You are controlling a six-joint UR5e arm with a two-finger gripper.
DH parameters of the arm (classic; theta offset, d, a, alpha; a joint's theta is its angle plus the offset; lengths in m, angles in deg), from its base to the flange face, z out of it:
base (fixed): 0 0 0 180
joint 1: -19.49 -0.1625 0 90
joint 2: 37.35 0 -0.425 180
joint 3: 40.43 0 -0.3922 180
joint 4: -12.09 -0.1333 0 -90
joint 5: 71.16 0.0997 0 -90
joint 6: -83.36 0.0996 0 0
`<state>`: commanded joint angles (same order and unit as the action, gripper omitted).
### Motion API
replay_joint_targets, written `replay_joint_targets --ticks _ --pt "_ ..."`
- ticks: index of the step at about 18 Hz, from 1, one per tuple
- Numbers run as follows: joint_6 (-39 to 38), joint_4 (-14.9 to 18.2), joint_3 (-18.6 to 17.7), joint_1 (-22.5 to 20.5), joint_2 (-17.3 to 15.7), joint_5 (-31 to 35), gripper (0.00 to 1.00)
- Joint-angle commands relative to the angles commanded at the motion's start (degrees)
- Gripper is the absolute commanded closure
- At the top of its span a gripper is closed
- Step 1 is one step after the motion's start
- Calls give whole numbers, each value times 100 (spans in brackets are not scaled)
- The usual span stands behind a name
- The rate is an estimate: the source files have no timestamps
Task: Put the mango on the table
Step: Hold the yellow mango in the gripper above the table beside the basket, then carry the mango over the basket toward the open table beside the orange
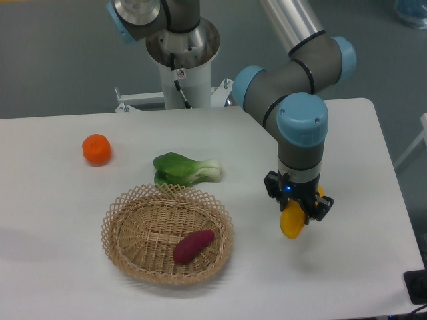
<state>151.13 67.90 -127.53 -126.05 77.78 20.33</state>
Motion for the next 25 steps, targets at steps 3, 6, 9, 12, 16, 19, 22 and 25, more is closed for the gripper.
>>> replay_joint_targets --ticks 3,6,9,12,16,19,22,25 --pt "0 -9 0 0 0 35 53" --pt "-9 -9 17 0 9 61 52" --pt "-18 -9 0 9 18 62 52" --pt "-9 0 -88 9 -17 26 52" --pt "-26 -9 -281 35 -105 -9 52" --pt "-18 -17 -491 149 -237 -18 52" --pt "-332 -35 -545 447 -299 -18 52" --pt "-790 -44 -387 816 -308 9 52"
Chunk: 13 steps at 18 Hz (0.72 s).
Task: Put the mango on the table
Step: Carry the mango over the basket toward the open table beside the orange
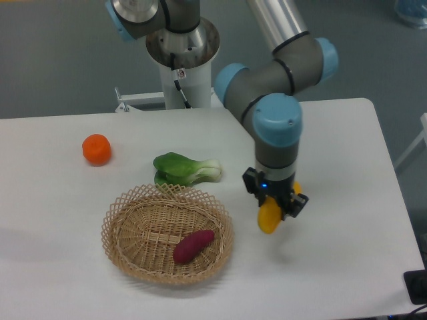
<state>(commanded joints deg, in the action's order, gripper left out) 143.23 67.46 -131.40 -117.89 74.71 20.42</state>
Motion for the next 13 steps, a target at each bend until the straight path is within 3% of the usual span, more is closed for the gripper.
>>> replay_joint_targets --ticks 5,9,13 --pt "-281 -35 159 685 9 -17 53" --pt "-624 -342 220 1309 18 -17 52" --pt "-669 -360 229 1828 9 0 52"
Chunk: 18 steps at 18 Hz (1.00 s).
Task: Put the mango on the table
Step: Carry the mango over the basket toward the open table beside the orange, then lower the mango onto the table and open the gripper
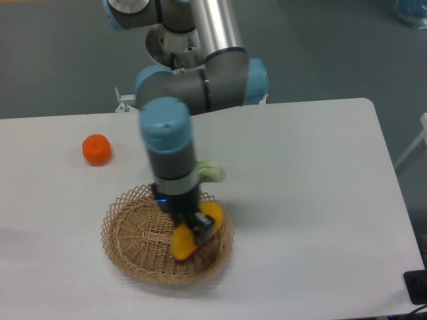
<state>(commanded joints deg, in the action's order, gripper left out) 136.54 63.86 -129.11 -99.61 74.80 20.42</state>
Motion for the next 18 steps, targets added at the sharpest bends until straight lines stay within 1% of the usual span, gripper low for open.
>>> replay_joint_targets --ticks 2,5,6,12,14,18 --pt "-114 -61 -9 246 9 -9 52" --pt "-123 -464 -9 572 131 -9 51" --pt "-114 -544 0 694 158 -9 51" --pt "-202 -536 114 1213 483 0 51" --pt "-403 -536 106 1380 588 0 51" --pt "-712 -554 158 1521 843 -9 51"
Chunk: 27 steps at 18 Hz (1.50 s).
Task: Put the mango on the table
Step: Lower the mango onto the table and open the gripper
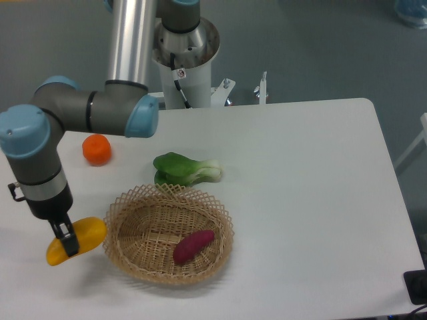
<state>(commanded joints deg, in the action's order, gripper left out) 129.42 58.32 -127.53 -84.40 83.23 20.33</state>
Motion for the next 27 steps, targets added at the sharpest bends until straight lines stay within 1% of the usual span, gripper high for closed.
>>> replay_joint_targets --ticks 7,10,16,17,19,20,21,25,27 --pt "-27 0 0 123 246 9 51" --pt "-149 -9 17 176 325 9 51" --pt "-194 0 9 211 414 18 51" --pt "-185 -9 9 211 422 18 47" --pt "-185 -9 0 211 440 26 36" --pt "-176 -9 0 211 449 26 8" --pt "-202 0 9 211 457 -8 0" --pt "-518 -9 9 211 423 -26 0" --pt "-589 -9 52 211 318 -26 0"
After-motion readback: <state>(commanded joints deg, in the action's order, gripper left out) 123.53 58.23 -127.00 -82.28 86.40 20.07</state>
